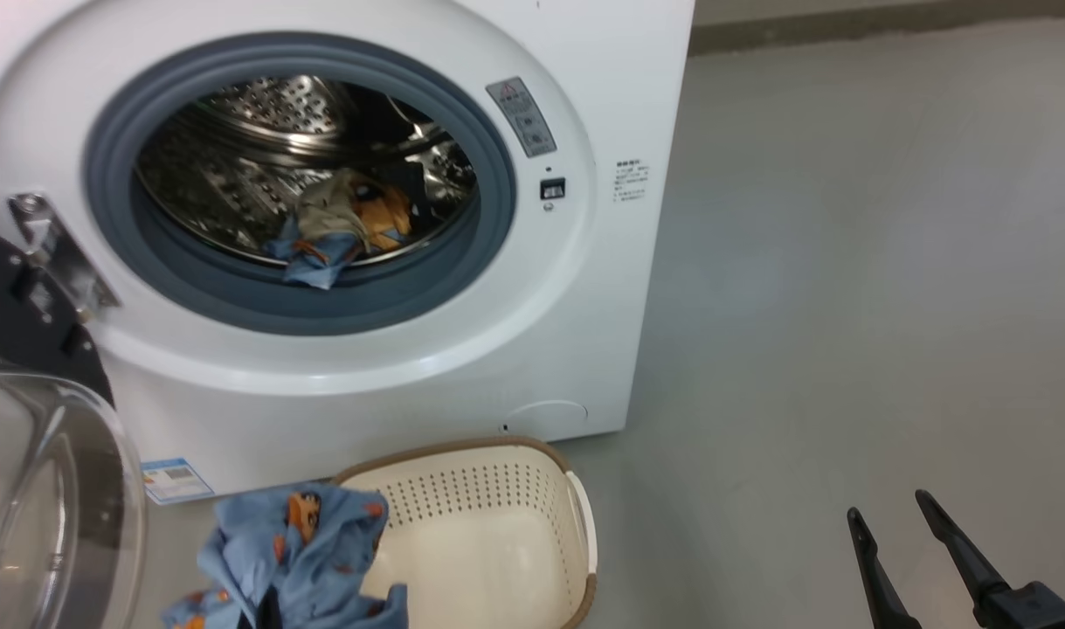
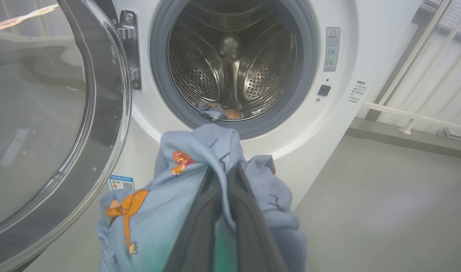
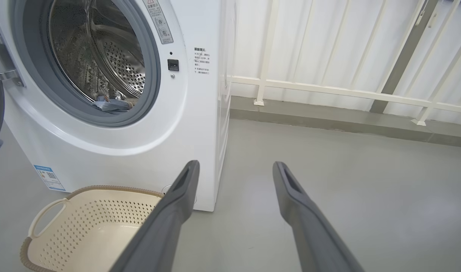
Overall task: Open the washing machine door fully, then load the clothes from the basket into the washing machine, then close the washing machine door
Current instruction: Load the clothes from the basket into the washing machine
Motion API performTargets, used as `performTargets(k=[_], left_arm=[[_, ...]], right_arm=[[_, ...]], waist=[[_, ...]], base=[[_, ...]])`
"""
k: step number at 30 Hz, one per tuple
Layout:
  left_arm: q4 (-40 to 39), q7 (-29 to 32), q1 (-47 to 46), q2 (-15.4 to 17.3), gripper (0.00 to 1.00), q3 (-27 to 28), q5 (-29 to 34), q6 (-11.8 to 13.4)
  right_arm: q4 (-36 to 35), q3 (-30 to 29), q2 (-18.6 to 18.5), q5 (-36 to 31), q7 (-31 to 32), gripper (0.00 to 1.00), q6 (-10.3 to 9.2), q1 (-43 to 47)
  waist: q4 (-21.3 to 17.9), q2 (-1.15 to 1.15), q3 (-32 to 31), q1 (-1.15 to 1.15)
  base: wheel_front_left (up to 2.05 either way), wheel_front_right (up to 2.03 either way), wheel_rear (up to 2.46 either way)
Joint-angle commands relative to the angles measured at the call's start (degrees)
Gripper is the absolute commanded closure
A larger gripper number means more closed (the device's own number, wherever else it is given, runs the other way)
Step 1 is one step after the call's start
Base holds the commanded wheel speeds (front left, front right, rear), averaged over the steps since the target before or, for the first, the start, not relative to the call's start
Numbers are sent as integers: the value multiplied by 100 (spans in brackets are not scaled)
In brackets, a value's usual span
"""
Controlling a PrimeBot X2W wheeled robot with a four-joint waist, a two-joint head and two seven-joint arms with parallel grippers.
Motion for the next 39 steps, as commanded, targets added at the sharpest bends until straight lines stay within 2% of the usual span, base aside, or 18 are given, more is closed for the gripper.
performTargets(k=[1, 10, 15, 20, 24, 31, 35, 39], left_arm=[[-81, -78, -431, -3, 100, 153, 98, 63], [198, -78, -1582, -3, 100, 103, 481, 234], [689, -37, -2723, 127, 100, 263, 692, 297], [1155, 177, -3935, 514, 100, 638, 851, 408], [1576, 457, -4956, 959, 100, 894, 1061, 499], [2988, 862, -6575, 1798, 100, 1193, 1287, 469], [3657, 765, -7310, 2036, 100, 1273, 1357, 539], [4178, 587, -7931, 2134, 100, 1238, 1427, 590]], right_arm=[[-168, 149, -71, 118, -28, 0, 9, -266], [-204, 179, 12, 374, -28, 0, 9, -705], [-185, 276, 58, 554, -28, 0, 9, -1051], [-131, 386, 153, 770, -28, 0, 9, -1384], [-29, 558, 222, 931, -28, 0, 9, -1599], [134, 907, 328, 1167, -28, 0, 9, -1786], [182, 1074, 333, 1257, -28, 0, 9, -1838], [197, 1103, 257, 1307, -28, 0, 9, -1794]], waist=[[-206, 0, 298, 0], [-596, 0, 1198, 0], [-890, 0, 1829, 0], [-1278, 0, 2448, 0], [-1610, 0, 2872, 0], [-2109, 0, 3522, 0], [-2265, 0, 3860, 0], [-2272, 0, 4062, 0]], base=[[0, 0, 0], [0, 0, 0], [0, 0, 0], [0, 0, 0], [0, 0, 0], [0, 0, 0], [0, 0, 0], [0, 0, 0]])
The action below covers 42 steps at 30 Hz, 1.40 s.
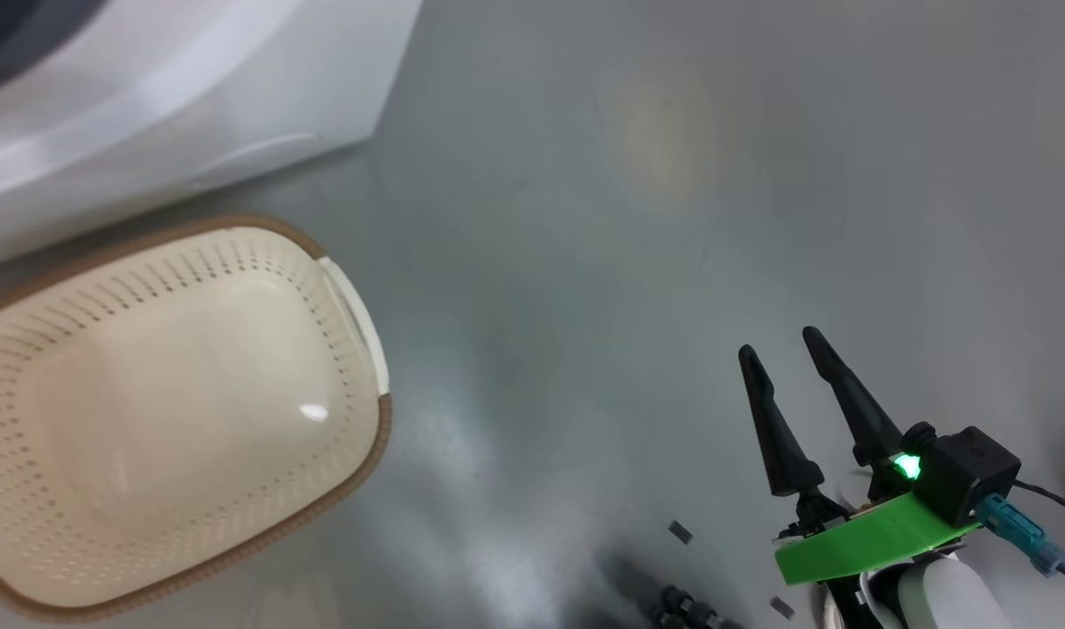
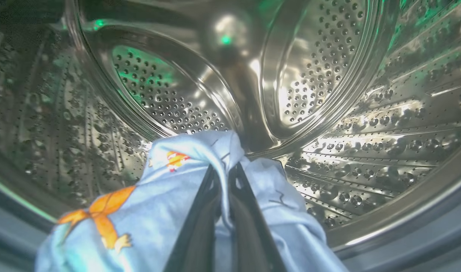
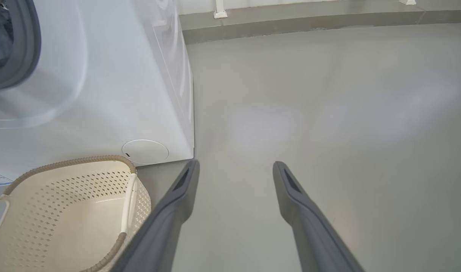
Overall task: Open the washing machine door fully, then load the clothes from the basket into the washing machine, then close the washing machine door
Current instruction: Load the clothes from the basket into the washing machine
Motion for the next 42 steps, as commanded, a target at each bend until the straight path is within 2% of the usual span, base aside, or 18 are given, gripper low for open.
performTargets(k=[1, 11, 17, 22, 25, 26, 28, 29, 30, 31, 32, 38, 39, 42], left_arm=[[46, -107, -294, 288, 100, 75, 78, 45], [520, -636, -1555, 156, 100, -313, 252, -51], [321, -712, -2029, 130, 100, -485, 370, -90], [-325, -717, -2246, 155, 100, -518, 473, 66], [-94, -718, -2191, 156, 100, -581, 506, 75], [62, -718, -2189, 127, 92, -578, 486, 98], [351, -718, -2194, 98, 63, -586, 474, 137], [501, -718, -2200, 78, 55, -579, 457, 164], [647, -718, -2209, 58, 37, -579, 444, 181], [814, -715, -2219, 24, 9, -554, 406, 215], [966, -714, -2236, -7, 0, -550, 389, 245], [1831, -655, -2335, -118, 0, -606, 427, 482], [2135, -611, -2332, -157, 0, -586, 418, 622], [2485, -605, -2280, -315, 0, -493, 275, 750]], right_arm=[[-99, 98, -137, 29, -28, 0, 9, 88], [-344, -53, -400, 77, -28, 0, 9, 328], [-432, -69, -461, 122, -28, 0, 9, 443], [-458, -83, -480, 148, -28, 0, 9, 512], [-437, -74, -481, 155, -28, 0, 9, 531], [-430, -60, -483, 159, -28, 0, 9, 530], [-433, -28, -491, 165, -28, 0, 9, 517], [-432, -28, -494, 166, -28, 0, 9, 513], [-427, -34, -496, 164, -28, 0, 9, 512], [-421, -43, -501, 164, -28, 0, 9, 519], [-421, -52, -514, 163, -28, 0, 9, 529], [-428, -49, -554, 137, -28, 0, 9, 498], [-432, -27, -563, 137, -28, 0, 9, 483], [-441, -44, -574, 127, -28, 0, 9, 491]], waist=[[-375, 0, 563, 0], [-156, 0, 911, 0], [-85, 0, 1040, 0], [-63, 0, 1108, 0], [-33, 0, 1086, 0], [-16, 0, 1075, 0], [15, 0, 1048, 0], [36, 0, 1030, 0], [57, 0, 1008, 0], [83, 0, 974, 0], [118, 0, 943, 0], [304, 0, 716, 0], [354, 0, 597, 0], [472, 0, 412, 0]], base=[[0, 0, 0], [0, 0, 0], [0, 0, 0], [0, 0, 0], [0, 0, 0], [0, 0, 0], [0, 0, 0], [0, 0, 0], [0, 0, 0], [0, 0, 0], [0, 0, 0], [0, 0, 0], [0, 0, 0], [0, 0, 0]])
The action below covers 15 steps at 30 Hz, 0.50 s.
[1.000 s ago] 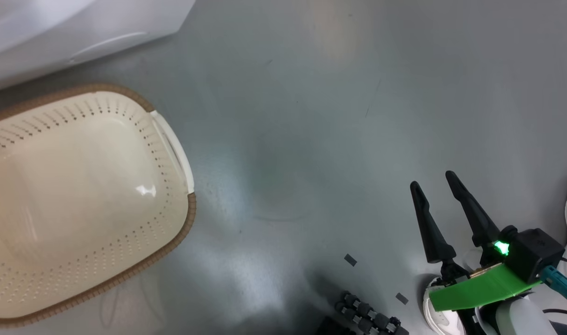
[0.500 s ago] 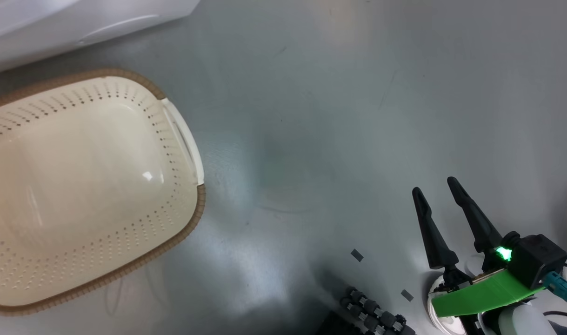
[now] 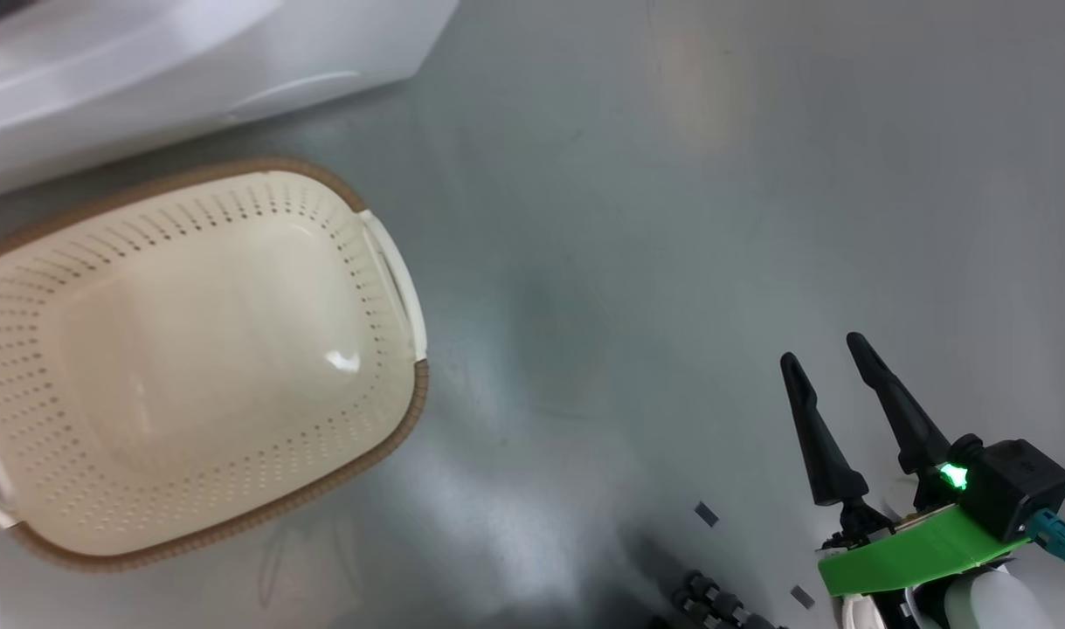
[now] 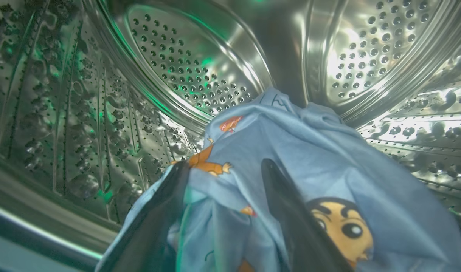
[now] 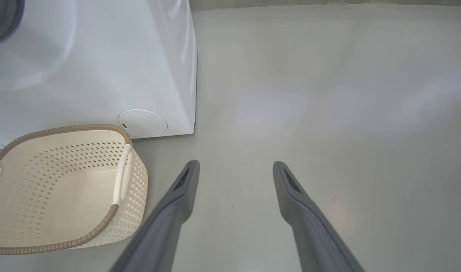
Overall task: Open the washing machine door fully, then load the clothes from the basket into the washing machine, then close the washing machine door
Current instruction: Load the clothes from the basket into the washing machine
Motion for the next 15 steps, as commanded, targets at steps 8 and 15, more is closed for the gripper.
performTargets(k=[8, 15], left_arm=[[67, -104, 594, -375, 0, 146, -423, -95], [-623, -110, 1224, -729, 0, 95, -533, -258]], right_arm=[[-123, 10, -217, -93, -28, 0, 9, 234], [-116, -90, -270, -147, -28, 0, 9, 186]], waist=[[565, 0, -639, 0], [868, 0, -774, 0]], base=[[0, 0, 0], [0, 0, 0]])
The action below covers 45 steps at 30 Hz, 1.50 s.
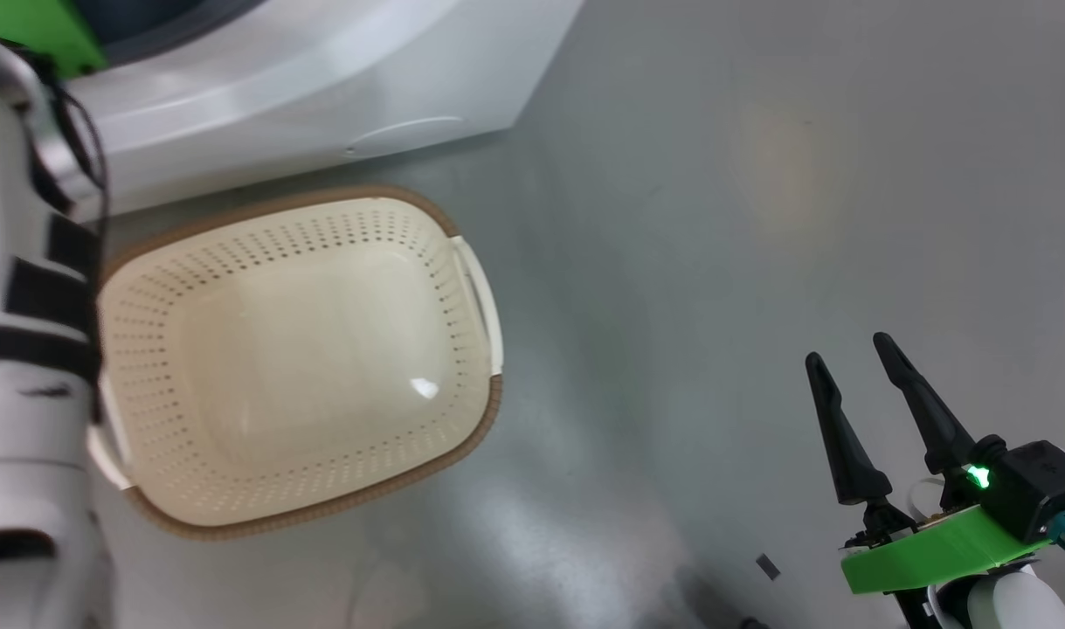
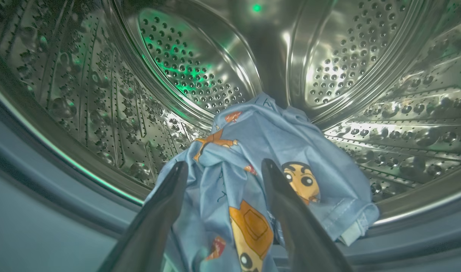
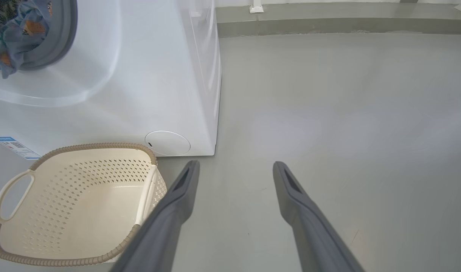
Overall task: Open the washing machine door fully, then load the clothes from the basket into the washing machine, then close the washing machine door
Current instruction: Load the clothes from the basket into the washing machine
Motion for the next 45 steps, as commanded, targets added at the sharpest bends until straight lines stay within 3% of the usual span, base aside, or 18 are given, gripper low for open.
performTargets(k=[1, 9, 20, 32, 39, 45], left_arm=[[-318, -29, 325, 57, 0, 24, -24, 6], [-1332, -30, 1465, -353, 0, -256, -15, 39], [-2947, -12, 2789, -496, 0, -818, -314, 251], [-4860, -20, 4889, -507, 0, -1619, -310, 932], [-5218, -28, 5662, -507, 0, -1915, -342, 1120], [-5532, -29, 6172, -490, 0, -1896, -452, 1135]], right_arm=[[-101, 65, -105, -55, -28, 0, 9, 122], [-72, 14, -96, -111, -28, 0, 9, 70], [-189, -96, -270, -190, -28, 0, 9, 27], [-387, -348, -616, -301, -28, 0, 9, -82], [-403, -362, -580, -359, -28, 0, 9, -36], [-406, -366, -473, -400, -28, 0, 9, 106]], waist=[[206, 0, -146, 0], [464, 0, -361, 0], [772, 0, -343, 0], [1178, 0, -358, 0], [1320, 0, -620, 0], [1324, 0, -870, 0]], base=[[0, 0, 0], [0, 0, 0], [0, 0, 0], [0, 0, 0], [0, 0, 0], [0, 0, 0]])
